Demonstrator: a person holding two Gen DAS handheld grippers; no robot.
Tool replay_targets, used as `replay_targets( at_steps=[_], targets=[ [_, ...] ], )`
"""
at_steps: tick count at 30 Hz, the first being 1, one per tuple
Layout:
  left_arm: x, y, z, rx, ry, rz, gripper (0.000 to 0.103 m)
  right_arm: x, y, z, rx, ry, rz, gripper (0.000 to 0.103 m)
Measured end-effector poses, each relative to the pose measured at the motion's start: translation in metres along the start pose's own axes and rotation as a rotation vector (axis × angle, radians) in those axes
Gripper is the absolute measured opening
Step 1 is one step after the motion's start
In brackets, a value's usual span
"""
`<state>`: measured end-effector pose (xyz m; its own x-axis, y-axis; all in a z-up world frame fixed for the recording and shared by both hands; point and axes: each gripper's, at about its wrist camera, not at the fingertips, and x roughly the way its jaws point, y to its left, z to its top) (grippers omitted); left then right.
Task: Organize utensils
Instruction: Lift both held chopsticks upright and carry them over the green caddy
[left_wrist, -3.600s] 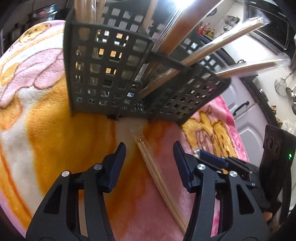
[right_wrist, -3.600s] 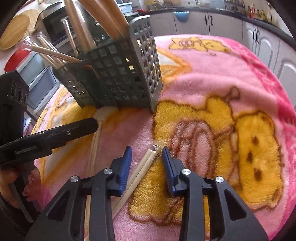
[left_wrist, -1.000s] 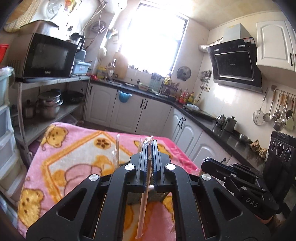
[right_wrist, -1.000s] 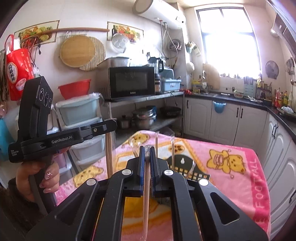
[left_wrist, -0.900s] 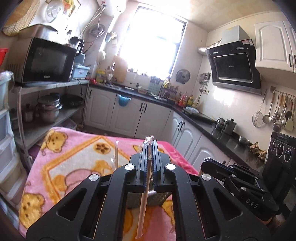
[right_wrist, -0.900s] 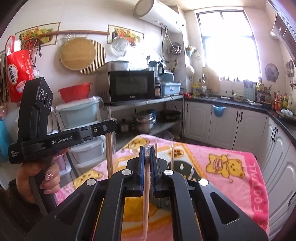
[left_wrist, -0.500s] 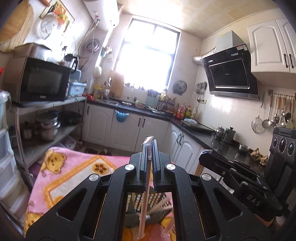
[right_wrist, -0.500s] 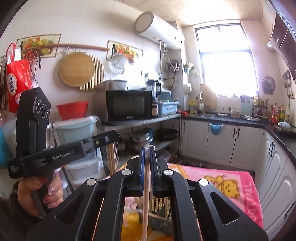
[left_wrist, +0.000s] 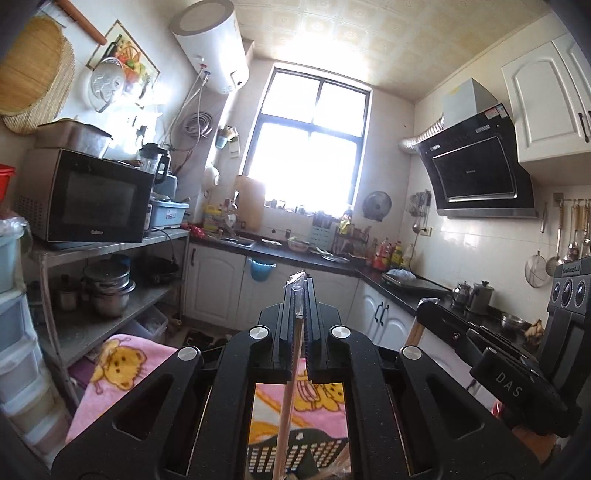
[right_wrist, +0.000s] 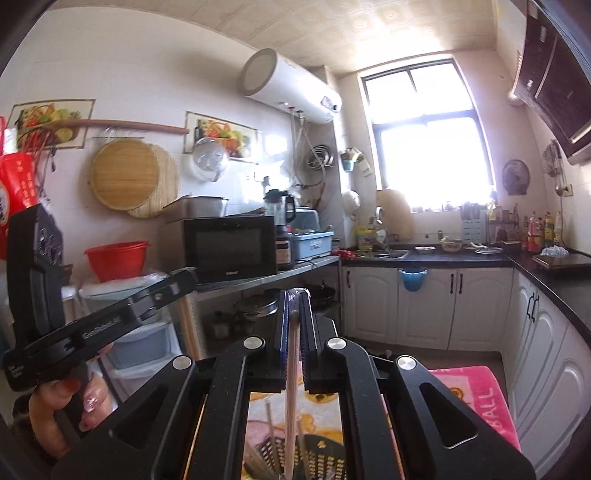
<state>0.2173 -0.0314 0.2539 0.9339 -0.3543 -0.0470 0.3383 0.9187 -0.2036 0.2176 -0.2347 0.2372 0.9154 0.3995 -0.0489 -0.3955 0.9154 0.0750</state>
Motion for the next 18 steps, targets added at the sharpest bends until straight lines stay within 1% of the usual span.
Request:
replay_targets(
  at_steps=[6,12,18],
  targets=[
    [0.014,0.002,-0.013,-0.006,-0.022,0.018,0.002,0.011,-0.013,-0.011,-0.006,-0.007,-0.063,0.006],
    [0.03,0.007,-0.031,0.0,0.002,0.027,0.002,0.018,-0.026,-0.031,-0.011,-0.009,-0.102,0.006],
    [0.045,0.01,-0.055,0.013,0.037,0.038,0.002,0.027,-0.035,-0.05,-0.007,0.025,-0.115,0.006]
  ],
)
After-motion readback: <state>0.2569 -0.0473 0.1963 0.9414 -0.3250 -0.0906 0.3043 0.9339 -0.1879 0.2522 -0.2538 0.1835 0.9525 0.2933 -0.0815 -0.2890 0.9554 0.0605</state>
